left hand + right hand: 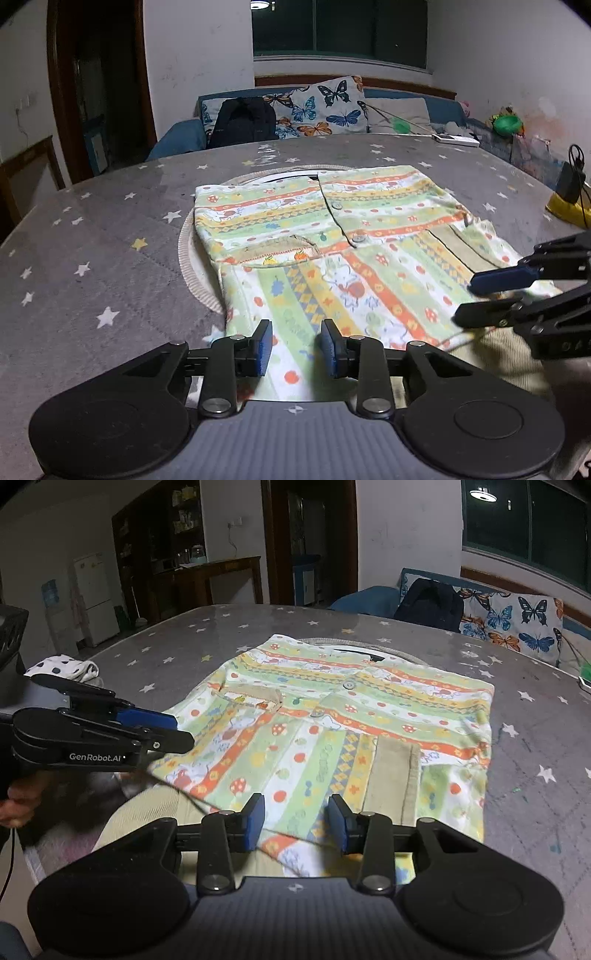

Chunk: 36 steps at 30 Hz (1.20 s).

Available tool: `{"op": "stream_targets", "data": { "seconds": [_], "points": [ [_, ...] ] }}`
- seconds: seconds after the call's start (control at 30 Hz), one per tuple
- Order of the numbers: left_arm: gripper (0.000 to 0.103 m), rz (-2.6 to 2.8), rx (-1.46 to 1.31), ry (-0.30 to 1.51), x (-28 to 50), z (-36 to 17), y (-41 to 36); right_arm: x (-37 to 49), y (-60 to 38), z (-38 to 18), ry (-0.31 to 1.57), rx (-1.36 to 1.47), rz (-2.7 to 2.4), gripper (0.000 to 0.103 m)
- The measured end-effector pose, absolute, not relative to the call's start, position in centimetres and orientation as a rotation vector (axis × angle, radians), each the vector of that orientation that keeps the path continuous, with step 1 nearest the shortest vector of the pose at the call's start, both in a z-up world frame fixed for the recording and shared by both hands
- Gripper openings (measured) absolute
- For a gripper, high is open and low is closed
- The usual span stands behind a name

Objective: Fold clothes
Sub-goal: 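Grasp the khaki corduroy hem with the right tool and lift it toward the collar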

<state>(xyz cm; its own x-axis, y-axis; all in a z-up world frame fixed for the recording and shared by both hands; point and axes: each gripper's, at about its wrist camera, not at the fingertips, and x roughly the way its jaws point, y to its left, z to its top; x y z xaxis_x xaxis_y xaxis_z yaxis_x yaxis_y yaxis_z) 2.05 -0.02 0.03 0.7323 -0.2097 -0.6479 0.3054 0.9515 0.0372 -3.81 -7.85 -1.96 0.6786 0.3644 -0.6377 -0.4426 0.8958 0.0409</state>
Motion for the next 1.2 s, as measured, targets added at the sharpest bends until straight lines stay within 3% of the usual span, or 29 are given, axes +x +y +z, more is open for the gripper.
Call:
{"op": "stream_targets", "data": {
  "seconds": [0.17, 0.47, 0.97, 1.03, 1.1, 1.2],
  "points": [
    [0.047, -0.307, 0.175, 0.678, 0.9, 0.3, -0.6, -4.9, -8.0, -1.8, 0.692, -0.151, 0.447, 0.039],
    [0.047, -0.313, 0.148, 0.718, -1.5, 2.0, -1.2, -7.2, -8.8, -1.5, 0.683, -0.222, 0.453, 0.039],
    [0.046, -0.404, 0.019, 0.925, -2.0, 2.1, -1.9, -11.4, -9.4, -1.7, 0.659, -0.407, 0.499, 0.049],
    [0.044, -0.415, -0.015, 0.959, -1.6, 1.8, -1.8, -11.5, -9.2, -2.0, 0.653, -0.422, 0.503, 0.05],
    [0.031, -0.428, -0.044, 0.982, -1.2, 1.6, -1.7, -11.5, -9.1, -2.1, 0.636, -0.436, 0.51, 0.05],
    [0.023, -0.441, -0.048, 0.981, -1.3, 1.8, -1.8, -11.5, -8.8, -2.3, 0.614, -0.45, 0.52, 0.051]
  ]
}}
